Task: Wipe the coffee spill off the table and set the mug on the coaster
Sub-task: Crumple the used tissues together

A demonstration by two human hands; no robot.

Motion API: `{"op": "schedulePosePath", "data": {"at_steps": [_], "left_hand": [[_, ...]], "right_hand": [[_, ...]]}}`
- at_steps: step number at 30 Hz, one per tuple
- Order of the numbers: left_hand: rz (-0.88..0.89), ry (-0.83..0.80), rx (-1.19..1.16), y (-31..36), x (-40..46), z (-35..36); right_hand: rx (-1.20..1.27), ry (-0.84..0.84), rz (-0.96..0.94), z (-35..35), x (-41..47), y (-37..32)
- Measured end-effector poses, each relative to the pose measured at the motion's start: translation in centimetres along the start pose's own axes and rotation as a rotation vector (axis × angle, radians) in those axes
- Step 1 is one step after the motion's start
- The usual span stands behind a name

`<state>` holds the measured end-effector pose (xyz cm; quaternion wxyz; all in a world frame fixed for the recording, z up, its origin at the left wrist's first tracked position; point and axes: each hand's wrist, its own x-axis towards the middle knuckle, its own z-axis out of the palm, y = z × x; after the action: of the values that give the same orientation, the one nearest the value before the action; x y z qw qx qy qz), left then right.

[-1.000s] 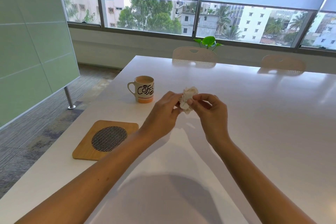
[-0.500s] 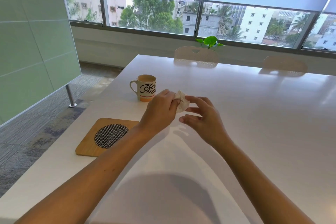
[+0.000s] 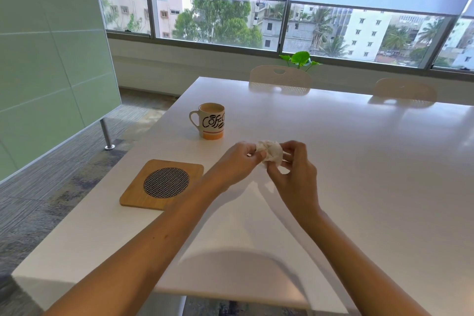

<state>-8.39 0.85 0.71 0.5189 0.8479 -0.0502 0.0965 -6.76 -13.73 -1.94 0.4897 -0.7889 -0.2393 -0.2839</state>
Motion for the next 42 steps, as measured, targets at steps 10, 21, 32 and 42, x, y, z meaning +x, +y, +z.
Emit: {"op": "schedulePosePath", "data": {"at_steps": [10,21,32,42], "left_hand": [[0.07,0.275,-0.089,-0.7,-5.0,1.4],[0.042,0.592,-0.12,-1.5,-12.0,-2.4],[-0.029,0.698,-0.074,-4.9,-22.7,-11.7],[-0.158,0.739,0.01,-14.0,-37.4,-24.4]], "right_hand": [[0.16,0.039,-0.061,-0.7,-2.9,-2.1],[0.567,-0.089,0.242,1.9,-6.6,-8.4],[0.584,-0.305,0.212,10.7,-11.4,-17.4],[0.465,-0.562,0.215,24.1,-21.9,-28.1]]}}
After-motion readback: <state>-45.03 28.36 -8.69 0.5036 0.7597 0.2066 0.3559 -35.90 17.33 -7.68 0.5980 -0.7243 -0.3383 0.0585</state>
